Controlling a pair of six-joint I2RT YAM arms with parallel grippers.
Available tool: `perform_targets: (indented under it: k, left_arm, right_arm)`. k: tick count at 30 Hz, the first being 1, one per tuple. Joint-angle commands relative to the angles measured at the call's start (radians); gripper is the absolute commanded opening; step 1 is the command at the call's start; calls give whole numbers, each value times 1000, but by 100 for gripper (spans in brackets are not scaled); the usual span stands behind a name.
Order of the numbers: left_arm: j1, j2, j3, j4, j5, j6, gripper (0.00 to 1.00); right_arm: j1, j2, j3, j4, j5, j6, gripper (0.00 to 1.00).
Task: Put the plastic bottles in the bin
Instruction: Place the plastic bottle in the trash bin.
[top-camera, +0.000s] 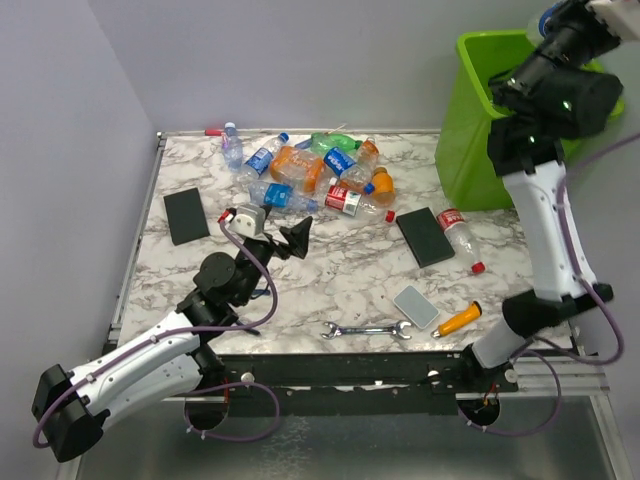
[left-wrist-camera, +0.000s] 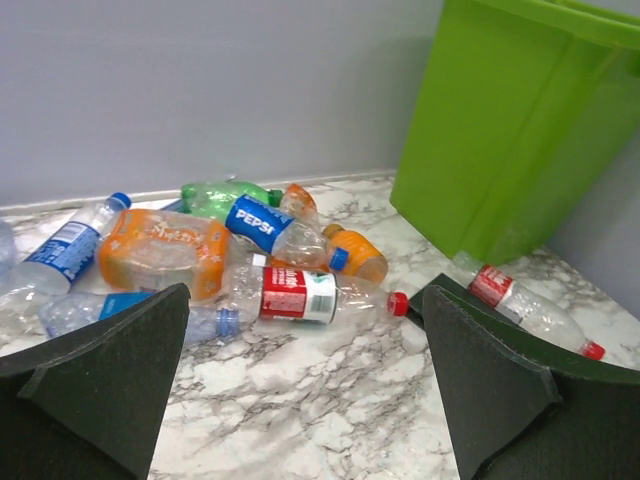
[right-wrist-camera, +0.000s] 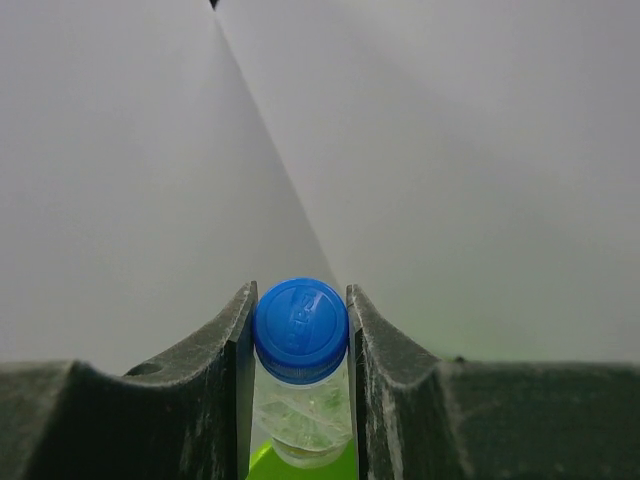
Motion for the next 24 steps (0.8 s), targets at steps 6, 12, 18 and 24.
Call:
perform_targets:
  k: [6, 12, 18, 24]
  left_arm:
    - [-4, -23, -16, -18, -145, 18, 99]
    - [-4, -5, -7, -27, -129, 5, 99]
    - [-4, -6, -8, -27, -122, 8, 99]
    - [-4, 19, -4, -29, -114, 11, 99]
  right_arm:
    - [-232, 277, 208, -382, -1, 403, 0]
    - [-289, 282, 71, -568, -71, 643, 4]
    - [-303, 274, 41, -646, -184, 727, 79]
    - [-300, 218, 89, -648, -297, 814, 84]
